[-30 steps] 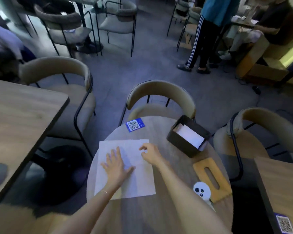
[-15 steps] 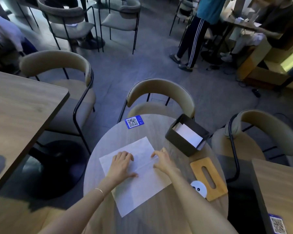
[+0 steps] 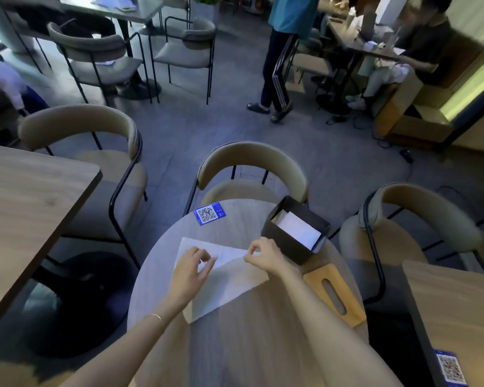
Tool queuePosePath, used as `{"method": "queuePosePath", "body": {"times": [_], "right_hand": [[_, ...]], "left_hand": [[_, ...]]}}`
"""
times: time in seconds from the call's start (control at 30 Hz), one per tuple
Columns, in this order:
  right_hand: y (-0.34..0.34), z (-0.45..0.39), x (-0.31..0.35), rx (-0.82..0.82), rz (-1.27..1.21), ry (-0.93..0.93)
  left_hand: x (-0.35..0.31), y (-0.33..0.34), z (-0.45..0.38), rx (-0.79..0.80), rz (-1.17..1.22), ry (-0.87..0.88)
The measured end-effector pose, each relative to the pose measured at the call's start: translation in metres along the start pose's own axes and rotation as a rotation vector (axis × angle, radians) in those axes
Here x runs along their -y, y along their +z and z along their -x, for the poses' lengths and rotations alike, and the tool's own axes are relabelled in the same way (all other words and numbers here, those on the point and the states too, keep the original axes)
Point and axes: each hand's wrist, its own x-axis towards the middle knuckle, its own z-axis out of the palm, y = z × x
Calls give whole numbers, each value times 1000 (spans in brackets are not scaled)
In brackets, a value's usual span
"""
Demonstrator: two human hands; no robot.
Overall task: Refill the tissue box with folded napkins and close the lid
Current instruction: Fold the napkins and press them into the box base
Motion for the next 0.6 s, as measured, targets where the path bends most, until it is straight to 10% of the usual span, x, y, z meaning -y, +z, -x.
{"method": "queuePosePath", "body": {"times": [0.33, 0.6], "right_hand": [[-75, 34, 33, -47, -136, -94], [-87, 58, 20, -38, -106, -49]], "left_hand": [[-115, -1, -62, 476, 1212, -918], [-153, -8, -53, 534, 1243, -975]]}}
